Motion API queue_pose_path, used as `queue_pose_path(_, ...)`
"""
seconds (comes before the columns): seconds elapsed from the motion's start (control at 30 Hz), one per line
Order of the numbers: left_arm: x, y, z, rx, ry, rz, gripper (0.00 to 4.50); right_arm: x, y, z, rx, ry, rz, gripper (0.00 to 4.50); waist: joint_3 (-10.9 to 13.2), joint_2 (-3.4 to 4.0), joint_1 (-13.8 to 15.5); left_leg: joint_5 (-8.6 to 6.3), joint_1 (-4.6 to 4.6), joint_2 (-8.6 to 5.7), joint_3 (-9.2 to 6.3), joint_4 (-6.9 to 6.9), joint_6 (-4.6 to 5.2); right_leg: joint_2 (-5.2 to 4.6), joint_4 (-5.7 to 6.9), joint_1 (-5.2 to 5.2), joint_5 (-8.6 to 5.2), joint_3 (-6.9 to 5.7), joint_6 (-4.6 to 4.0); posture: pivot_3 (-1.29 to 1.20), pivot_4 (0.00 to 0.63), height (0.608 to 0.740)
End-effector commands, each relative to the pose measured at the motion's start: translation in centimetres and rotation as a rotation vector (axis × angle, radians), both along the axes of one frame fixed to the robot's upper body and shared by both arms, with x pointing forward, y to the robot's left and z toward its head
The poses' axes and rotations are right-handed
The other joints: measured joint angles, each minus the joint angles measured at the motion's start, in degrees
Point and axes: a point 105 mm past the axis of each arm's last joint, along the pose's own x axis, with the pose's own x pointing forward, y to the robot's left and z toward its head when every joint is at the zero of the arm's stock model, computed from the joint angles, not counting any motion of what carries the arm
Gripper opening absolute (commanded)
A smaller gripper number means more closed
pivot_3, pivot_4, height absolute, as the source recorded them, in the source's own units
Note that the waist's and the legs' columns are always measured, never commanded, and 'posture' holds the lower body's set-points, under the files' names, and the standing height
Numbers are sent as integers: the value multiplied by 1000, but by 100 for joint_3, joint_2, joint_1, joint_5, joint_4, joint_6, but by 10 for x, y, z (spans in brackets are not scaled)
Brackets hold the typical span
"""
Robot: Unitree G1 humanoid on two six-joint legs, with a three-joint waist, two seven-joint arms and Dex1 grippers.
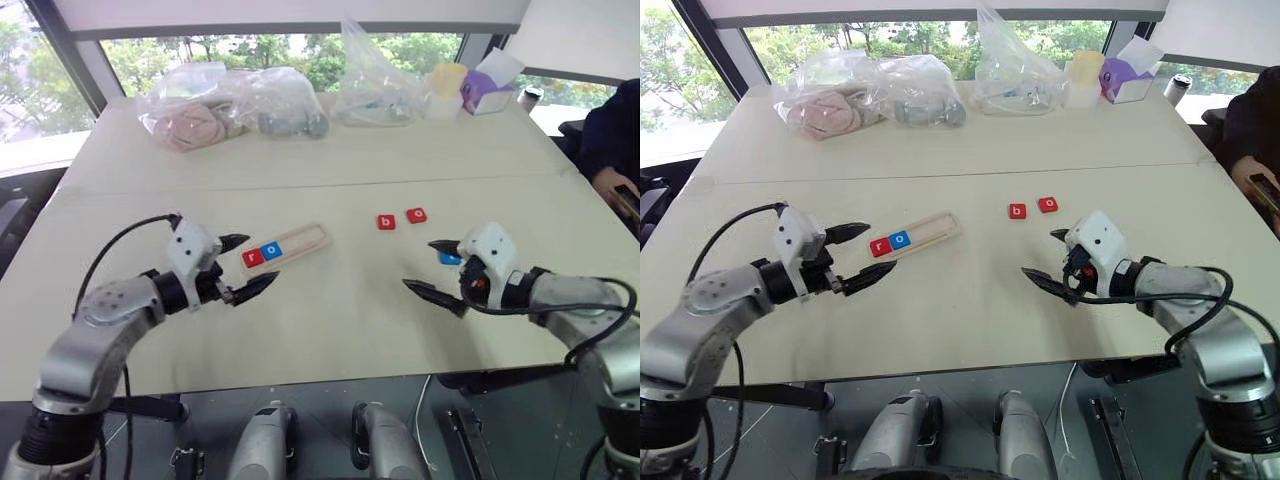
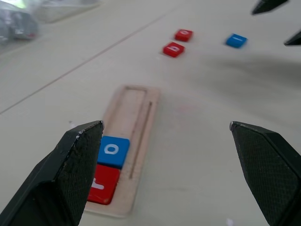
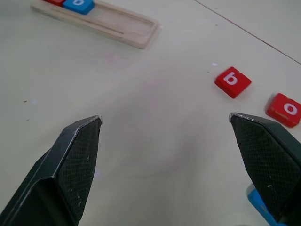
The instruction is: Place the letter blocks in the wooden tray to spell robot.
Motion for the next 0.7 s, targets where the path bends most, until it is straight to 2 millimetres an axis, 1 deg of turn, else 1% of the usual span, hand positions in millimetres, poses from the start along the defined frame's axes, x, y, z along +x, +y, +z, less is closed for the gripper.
queue_pose_path(0.03, -4, 5, 12, 11, -4, -56, 4500, -2, 0, 11, -20, -2, 67, 4462, 0, 0, 1, 0, 0, 0, 0, 0, 0, 0, 0, 0, 0, 0, 0, 0, 150, 725)
queue_pose_path(0.1, -6, 7, 11, 32, 14, -79, 4500, -2, 0, 12, -34, 8, 87, 4462, 0, 0, 10, 0, 0, 0, 0, 0, 0, -4, -2, 1, 0, 0, 0, 0, 150, 725)
queue_pose_path(0.2, -9, 6, 14, 30, 34, -116, 4500, 1, -2, 15, -52, 5, 93, 4462, 1, -1, 4, 0, -1, -1, 0, 0, 0, -7, -3, 1, 0, -1, 0, 0, 150, 725)
queue_pose_path(0.43, -7, 12, 15, 52, 37, -108, 4500, 6, -4, 18, -70, -5, 106, 4462, 1, -1, 4, 0, -1, 0, 0, 0, -1, -10, -2, 0, 1, 0, -1, 0, 150, 725)
queue_pose_path(0.7, -3, 18, 12, 75, 52, -98, 4500, 8, 1, 21, -64, -10, 128, 4462, 1, -1, 3, 0, -1, 0, 0, 0, -1, -12, -2, 0, 1, 0, -1, 0, 150, 725)
